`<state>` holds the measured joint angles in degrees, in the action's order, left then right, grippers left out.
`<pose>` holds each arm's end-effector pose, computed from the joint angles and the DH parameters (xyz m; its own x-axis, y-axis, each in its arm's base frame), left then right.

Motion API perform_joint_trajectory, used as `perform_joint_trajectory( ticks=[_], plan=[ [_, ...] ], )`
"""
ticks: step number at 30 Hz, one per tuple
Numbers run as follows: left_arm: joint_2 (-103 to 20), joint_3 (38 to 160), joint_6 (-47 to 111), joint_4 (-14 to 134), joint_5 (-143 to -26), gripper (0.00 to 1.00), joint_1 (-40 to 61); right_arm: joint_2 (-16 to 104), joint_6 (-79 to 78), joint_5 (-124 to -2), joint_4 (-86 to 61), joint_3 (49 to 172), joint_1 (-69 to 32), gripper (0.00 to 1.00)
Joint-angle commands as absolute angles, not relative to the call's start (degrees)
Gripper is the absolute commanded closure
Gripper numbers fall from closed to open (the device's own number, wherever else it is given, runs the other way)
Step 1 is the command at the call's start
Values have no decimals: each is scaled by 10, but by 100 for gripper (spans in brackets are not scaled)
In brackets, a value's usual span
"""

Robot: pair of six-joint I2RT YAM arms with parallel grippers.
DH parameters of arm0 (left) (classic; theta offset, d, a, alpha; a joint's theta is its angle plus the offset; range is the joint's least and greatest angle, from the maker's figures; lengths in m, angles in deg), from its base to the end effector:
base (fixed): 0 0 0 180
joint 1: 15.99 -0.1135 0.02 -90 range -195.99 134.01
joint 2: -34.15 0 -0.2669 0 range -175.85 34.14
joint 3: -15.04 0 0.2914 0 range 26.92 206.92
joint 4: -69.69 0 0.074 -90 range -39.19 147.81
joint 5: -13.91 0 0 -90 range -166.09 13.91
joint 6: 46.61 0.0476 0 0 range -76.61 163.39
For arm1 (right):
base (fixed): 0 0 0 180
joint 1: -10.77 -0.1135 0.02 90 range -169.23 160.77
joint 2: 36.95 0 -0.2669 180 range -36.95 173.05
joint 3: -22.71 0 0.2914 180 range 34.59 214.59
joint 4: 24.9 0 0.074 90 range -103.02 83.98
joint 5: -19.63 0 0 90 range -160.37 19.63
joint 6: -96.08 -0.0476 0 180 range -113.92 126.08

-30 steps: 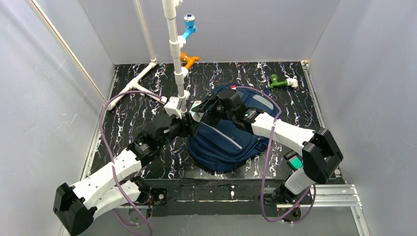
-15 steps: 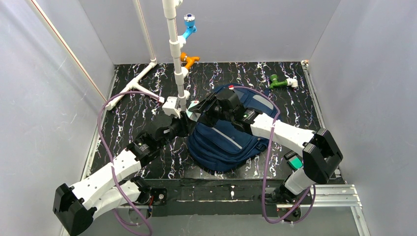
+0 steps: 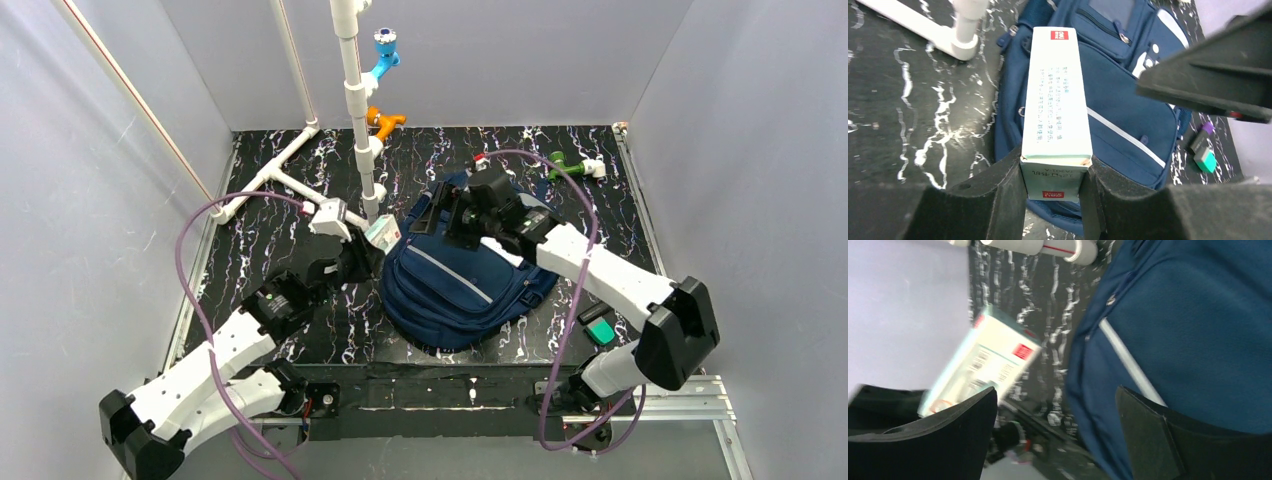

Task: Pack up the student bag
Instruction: Pick up the stationery from the corner of the board, then place the stationery in the student bag.

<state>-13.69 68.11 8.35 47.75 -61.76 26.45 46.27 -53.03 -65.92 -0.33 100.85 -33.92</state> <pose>0.1896 -0.1574 0.3034 -0.4487 -0.3435 -0.8250 0.2703 0.8278 -0.4916 0.2706 0.2729 0.2926 -0.8234 0.3889 -0.4132 -0.0828 0.6381 0.7655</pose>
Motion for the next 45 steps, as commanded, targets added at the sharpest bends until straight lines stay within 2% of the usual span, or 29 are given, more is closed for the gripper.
perform_joint_trajectory(
  ticks=[1,3,6,9,10,12,15,19,27,29,31,35,38,45],
  plan=[
    [-96,738,84,369,-529,76,261,424,-172,-654,156,1102,-337,7],
    [-85,740,91,348,-525,76,260,421,-78,-720,233,1123,-359,6],
    [-70,743,93,330,-529,77,260,408,-3,-746,258,1102,-370,2],
    [-70,757,87,291,-519,78,260,434,24,-847,307,1109,-421,4],
    [-69,760,85,279,-516,78,260,442,27,-893,309,1107,-446,6],
    [-65,761,79,269,-516,78,260,454,32,-958,304,1100,-501,18],
    [-51,754,63,265,-526,78,260,478,37,-1021,303,1092,-546,20],
    [-39,739,38,267,-533,77,260,510,44,-1068,300,1075,-587,20],
    [-27,719,19,272,-532,75,260,564,52,-1088,283,1057,-615,30],
    [-24,718,16,271,-535,75,260,569,51,-1111,280,1055,-616,35],
    [-21,717,12,270,-544,75,260,567,49,-1144,282,1056,-617,45],
    [-17,706,-16,286,-578,75,260,539,40,-1172,287,1073,-617,80],
    [-13,684,-50,319,-622,75,260,501,38,-1158,271,1077,-607,99],
    [-8,625,-140,398,-704,75,260,400,-1,-900,202,1036,-466,99]
  ],
)
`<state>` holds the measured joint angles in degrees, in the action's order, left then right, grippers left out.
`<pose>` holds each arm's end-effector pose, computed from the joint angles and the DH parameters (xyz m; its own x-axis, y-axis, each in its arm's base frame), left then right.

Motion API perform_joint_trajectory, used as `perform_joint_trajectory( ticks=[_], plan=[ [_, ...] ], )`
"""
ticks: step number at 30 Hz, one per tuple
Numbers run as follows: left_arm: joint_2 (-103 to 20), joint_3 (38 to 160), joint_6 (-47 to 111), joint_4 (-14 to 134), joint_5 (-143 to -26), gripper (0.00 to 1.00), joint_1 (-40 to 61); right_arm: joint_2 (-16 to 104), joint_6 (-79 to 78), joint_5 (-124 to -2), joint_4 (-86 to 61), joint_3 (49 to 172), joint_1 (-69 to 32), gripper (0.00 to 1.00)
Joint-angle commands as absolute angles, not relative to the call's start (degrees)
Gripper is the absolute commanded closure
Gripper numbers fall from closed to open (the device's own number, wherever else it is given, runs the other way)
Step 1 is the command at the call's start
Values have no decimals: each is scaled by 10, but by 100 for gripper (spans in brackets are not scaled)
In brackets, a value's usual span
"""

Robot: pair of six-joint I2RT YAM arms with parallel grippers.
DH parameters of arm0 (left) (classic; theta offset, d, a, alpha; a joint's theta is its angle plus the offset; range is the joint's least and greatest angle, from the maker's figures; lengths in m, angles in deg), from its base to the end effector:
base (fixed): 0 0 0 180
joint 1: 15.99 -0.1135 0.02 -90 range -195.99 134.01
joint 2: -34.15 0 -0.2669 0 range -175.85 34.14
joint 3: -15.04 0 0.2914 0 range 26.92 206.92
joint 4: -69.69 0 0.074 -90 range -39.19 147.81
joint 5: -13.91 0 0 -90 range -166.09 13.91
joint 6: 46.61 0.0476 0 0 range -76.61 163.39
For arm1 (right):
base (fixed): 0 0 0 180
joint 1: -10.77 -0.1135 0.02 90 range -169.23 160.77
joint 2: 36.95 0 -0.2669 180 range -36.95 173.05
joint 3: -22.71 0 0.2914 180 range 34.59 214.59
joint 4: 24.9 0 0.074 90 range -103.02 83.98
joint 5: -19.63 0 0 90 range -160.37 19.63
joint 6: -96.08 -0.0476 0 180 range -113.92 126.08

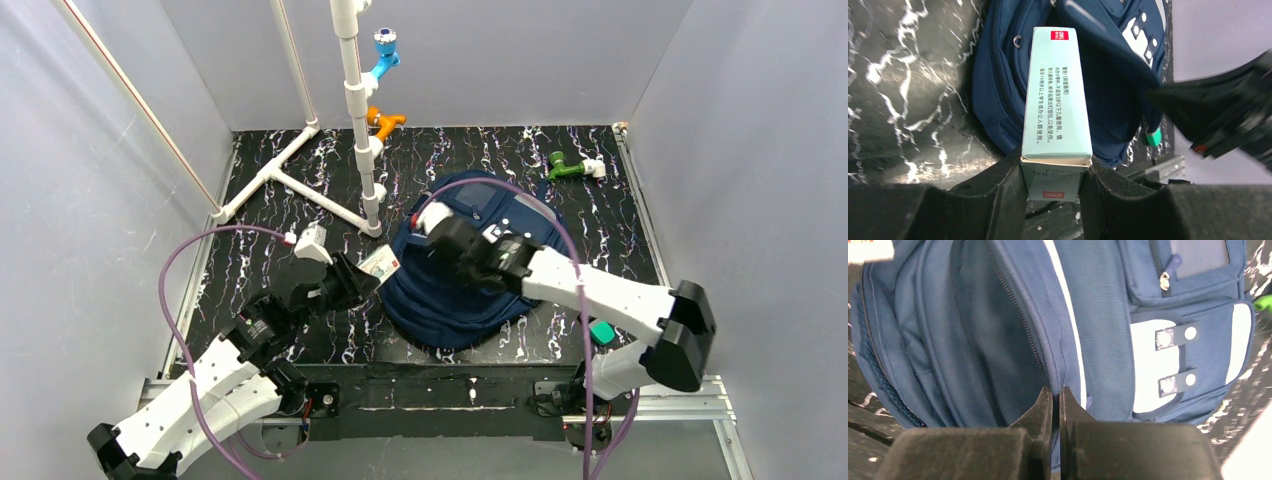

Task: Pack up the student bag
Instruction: Place the stationery in the student bag.

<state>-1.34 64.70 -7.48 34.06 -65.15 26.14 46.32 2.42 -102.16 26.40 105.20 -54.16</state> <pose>0.1526 -0.1258 0.2956 -0.5805 -0.5019 -0.6412 0.1225 0.7247 -0.6781 0.1712 0.3068 0.2843 -0.3740 -0.6714 -0.6398 -0.6101 0.6977 -0.3755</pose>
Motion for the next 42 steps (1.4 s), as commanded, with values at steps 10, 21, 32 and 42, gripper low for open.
perform_joint_trajectory(
  ticks=[10,21,32,42],
  plan=[
    [-116,552,-292,617,-795,74,260,379,-34,-766,165,1025,-397,99],
    [-252,558,-440,709,-733,70,259,372,-56,-735,138,1036,-396,99],
    [-451,599,-506,890,-752,71,258,369,-53,-731,139,1045,-395,99],
    [-546,598,-504,998,-761,45,255,365,-52,-729,140,1046,-395,99]
  ],
)
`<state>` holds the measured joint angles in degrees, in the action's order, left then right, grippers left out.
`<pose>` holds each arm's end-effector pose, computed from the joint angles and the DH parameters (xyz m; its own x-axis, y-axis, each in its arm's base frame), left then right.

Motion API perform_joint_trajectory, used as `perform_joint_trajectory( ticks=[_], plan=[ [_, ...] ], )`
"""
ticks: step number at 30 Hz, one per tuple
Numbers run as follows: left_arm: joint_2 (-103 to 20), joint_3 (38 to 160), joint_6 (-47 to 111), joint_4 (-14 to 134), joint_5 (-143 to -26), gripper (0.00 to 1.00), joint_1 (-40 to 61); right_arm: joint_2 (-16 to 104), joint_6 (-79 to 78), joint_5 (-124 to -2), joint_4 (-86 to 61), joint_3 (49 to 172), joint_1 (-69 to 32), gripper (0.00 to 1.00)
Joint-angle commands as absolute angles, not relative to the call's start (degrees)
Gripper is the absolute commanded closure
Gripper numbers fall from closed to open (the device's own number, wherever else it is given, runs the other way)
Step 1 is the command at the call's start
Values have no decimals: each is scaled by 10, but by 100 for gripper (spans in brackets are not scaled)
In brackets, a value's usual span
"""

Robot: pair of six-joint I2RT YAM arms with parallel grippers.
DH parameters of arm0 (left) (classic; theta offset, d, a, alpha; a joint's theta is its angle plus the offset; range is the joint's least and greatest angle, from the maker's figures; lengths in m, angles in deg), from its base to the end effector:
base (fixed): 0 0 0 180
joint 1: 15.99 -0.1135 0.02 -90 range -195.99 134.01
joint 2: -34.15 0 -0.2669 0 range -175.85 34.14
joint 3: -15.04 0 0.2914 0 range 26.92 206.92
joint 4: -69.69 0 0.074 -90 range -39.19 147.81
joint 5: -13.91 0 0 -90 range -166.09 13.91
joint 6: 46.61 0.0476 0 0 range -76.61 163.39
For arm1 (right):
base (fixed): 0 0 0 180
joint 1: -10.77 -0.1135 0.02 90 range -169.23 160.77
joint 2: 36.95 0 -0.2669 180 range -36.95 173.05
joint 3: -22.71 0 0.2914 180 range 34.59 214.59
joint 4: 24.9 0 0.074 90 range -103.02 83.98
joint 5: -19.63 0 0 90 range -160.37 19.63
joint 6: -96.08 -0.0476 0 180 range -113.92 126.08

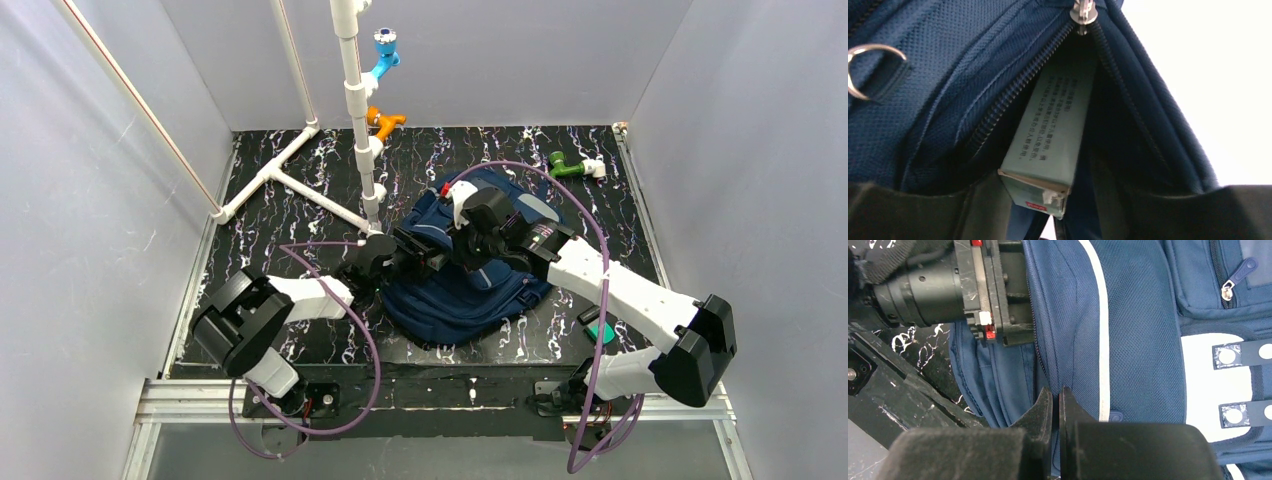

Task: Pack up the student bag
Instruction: Place the stationery in the student bag.

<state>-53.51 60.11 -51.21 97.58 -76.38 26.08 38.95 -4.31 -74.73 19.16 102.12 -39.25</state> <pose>0.2532 -0.2288 0.1521 -0.6564 -0.7503 0.0789 -0.2418 0.1102 -0.9640 0.2200 0.2568 0.3112 -0.5420 -0.3665 -0.7563 -0.6397 0.7635 0.0884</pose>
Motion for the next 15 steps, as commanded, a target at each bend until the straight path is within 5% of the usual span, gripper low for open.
perform_joint_trajectory(
  ticks=[1,7,15],
  plan=[
    [-540,594,-495,998,-761,41,256,365,-50,-732,142,1046,-395,99],
    [-491,569,-457,957,-761,2,256,363,-37,-747,153,1045,-394,99],
    [-372,551,-413,800,-770,2,255,367,-26,-752,164,1053,-391,99]
  ],
)
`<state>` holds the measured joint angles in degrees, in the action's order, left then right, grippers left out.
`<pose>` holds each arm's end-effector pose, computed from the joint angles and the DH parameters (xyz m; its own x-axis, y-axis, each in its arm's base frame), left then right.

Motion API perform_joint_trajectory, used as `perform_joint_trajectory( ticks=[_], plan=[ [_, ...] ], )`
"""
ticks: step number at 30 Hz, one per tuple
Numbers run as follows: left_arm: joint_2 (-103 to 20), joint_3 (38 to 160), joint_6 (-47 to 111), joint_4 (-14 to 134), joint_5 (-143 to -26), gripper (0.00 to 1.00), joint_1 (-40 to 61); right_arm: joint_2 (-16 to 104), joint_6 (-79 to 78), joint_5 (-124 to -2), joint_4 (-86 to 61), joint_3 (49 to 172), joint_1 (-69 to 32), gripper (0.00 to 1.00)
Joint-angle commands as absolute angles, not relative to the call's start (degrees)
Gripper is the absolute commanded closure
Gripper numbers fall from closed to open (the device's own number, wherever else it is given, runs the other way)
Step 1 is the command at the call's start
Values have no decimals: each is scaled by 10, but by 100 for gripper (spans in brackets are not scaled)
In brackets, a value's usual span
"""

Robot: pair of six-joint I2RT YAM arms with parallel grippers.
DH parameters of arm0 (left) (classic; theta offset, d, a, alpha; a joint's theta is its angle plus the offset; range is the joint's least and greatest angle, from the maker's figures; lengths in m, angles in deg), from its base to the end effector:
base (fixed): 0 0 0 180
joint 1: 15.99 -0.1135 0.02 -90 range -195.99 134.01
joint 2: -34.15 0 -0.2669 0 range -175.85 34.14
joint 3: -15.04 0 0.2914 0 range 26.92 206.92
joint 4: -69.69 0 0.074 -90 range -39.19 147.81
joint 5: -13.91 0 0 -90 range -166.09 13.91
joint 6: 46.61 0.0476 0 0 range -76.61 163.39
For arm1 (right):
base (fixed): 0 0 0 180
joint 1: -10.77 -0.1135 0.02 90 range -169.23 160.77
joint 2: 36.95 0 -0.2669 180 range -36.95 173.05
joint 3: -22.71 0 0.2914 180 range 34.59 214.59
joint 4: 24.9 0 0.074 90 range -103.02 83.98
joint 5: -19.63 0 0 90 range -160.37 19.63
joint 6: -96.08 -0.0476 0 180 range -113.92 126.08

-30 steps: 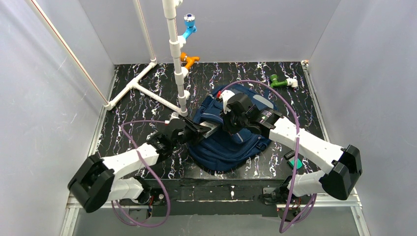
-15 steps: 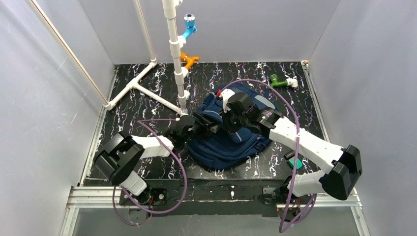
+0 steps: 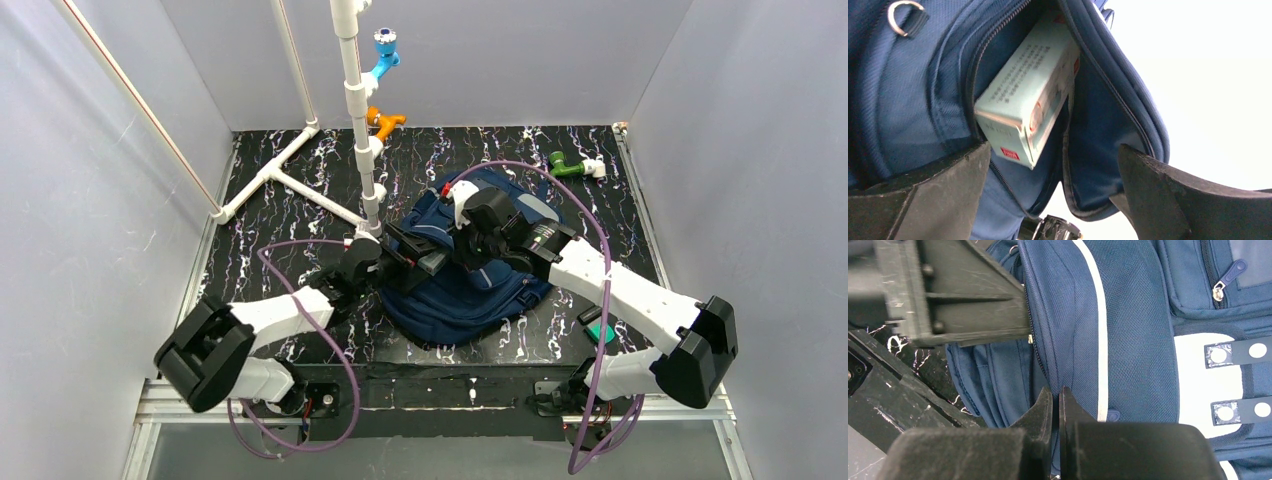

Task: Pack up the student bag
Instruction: Place the stationery in the student bag.

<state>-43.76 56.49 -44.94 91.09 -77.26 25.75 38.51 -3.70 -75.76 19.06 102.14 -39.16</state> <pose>0.2351 -0.2110 0.1697 -0.6857 -0.7275 -0.0228 -0.1740 0.1943 -0.9654 0.2202 0.2548 0.3140 -0.5292 -0.3664 -0.7653 -0.6349 0.7694 0.0707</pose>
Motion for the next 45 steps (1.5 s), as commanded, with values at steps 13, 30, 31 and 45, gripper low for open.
perform_joint_trajectory(
  ticks=[13,30,31,45],
  plan=[
    [-355,590,-410,742,-758,42,251,372,-26,-744,166,1065,-389,99],
    [-316,565,-373,758,-781,37,223,396,-42,-730,178,1040,-389,90],
    [-225,533,-346,733,-782,30,221,413,-41,-725,197,1053,-388,68],
    [-50,628,-179,530,-864,9,216,354,-120,-894,270,1074,-235,3]
  ],
)
